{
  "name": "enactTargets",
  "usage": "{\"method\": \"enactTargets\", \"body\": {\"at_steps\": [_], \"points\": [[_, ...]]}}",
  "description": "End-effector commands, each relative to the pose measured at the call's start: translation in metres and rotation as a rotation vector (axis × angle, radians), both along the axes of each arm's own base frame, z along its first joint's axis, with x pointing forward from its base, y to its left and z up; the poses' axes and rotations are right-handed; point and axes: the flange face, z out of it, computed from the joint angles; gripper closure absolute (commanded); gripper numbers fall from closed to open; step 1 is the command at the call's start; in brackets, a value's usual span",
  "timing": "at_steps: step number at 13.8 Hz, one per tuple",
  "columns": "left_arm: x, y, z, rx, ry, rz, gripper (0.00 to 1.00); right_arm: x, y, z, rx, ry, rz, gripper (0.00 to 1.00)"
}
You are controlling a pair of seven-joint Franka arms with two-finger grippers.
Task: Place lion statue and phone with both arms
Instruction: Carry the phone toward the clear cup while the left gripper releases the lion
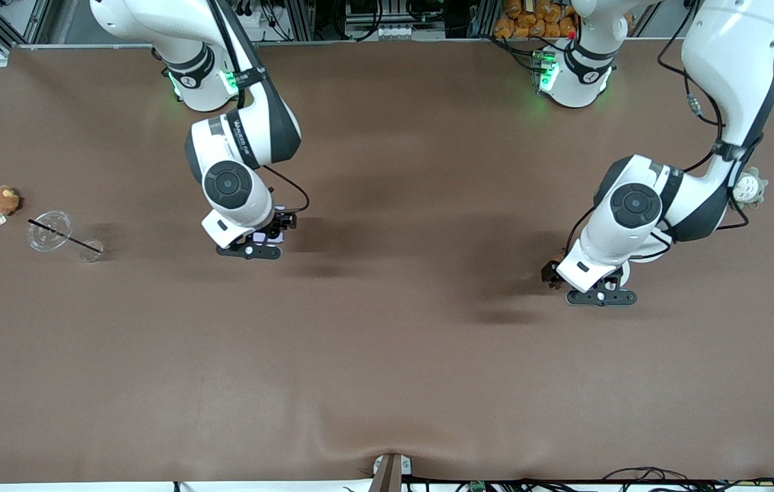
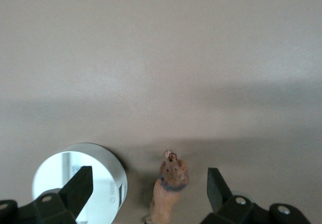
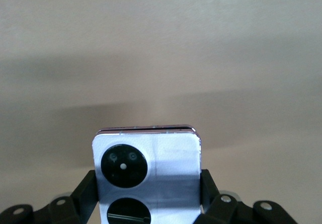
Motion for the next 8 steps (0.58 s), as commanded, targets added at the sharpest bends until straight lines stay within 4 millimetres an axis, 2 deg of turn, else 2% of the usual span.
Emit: {"method": "enactTargets", "body": {"at_steps": [1, 3, 5, 7, 8], "points": [[0.011, -0.023, 0.064, 0.036, 0.001, -0.009, 0.00, -0.005, -0.029, 0.012, 0.007, 0.010, 0.038, 1.00], [0.019, -0.033, 0.097, 0.014, -0.009, 0.008, 0.00, 0.004, -0.061, 0.017, 0.019, 0.013, 0.052, 1.00], [0.027, -0.036, 0.133, -0.035, 0.002, 0.044, 0.00, 0.019, -0.102, 0.021, 0.033, 0.012, 0.081, 1.00], [0.032, -0.034, 0.174, -0.070, 0.015, 0.056, 0.00, 0.025, -0.127, 0.020, 0.041, 0.021, 0.063, 1.00], [0.032, -0.036, 0.193, -0.080, 0.022, 0.058, 0.00, 0.028, -0.134, 0.019, 0.039, 0.016, 0.050, 1.00]]}}
